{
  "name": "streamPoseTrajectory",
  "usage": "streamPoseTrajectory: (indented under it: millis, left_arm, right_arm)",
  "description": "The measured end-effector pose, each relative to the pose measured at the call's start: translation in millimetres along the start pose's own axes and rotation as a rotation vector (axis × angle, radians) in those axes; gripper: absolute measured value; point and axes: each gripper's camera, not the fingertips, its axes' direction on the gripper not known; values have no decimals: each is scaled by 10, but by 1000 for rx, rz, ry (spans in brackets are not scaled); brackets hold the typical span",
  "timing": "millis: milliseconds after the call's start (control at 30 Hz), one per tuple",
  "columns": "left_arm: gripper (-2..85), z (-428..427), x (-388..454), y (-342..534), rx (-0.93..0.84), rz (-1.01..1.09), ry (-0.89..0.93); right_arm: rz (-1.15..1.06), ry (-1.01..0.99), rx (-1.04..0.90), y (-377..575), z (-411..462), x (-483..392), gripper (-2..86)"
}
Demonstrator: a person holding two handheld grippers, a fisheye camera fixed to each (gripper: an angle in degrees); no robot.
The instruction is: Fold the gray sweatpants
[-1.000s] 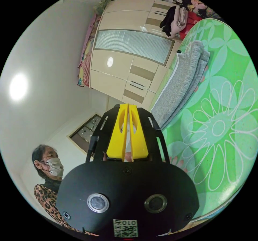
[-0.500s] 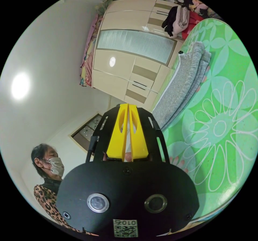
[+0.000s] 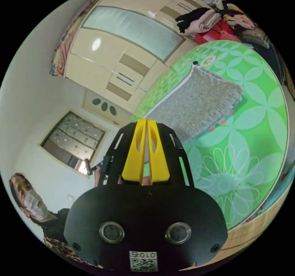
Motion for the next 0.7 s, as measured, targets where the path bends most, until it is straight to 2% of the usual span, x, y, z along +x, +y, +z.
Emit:
streamPoseTrajectory:
  millis: [33, 100, 133, 200, 333, 467, 567, 700]
  left_arm:
    - [-3, 75, 68, -72, -45, -2, -6]
    - [-3, 132, 193, -152, -75, 14, -10]
    - [-4, 155, 287, -193, -83, 32, -29]
    - [-4, 233, 390, -258, -130, 34, -40]
    - [-4, 315, 588, -396, -175, 18, -72]
    - [-3, 355, 814, -537, -187, 13, -83]
    - [-3, 409, 1075, -678, -192, 26, -118]
    - [-3, 468, 1433, -848, -198, 50, -162]
  right_arm:
    - [-1, 44, -38, -66, 71, -52, 23]
    - [1, 290, -95, -252, 239, -280, 22]
    - [-16, 344, -113, -294, 279, -339, 22]
    - [-29, 508, -265, -473, 503, -430, 19]
    - [-101, 504, -337, -612, 574, -654, 17]
    - [-203, 797, -331, -705, 672, -1038, 17]
    - [-153, 729, -338, -863, 584, -1047, 16]
    - [-154, 894, -337, -941, 533, -1224, 15]
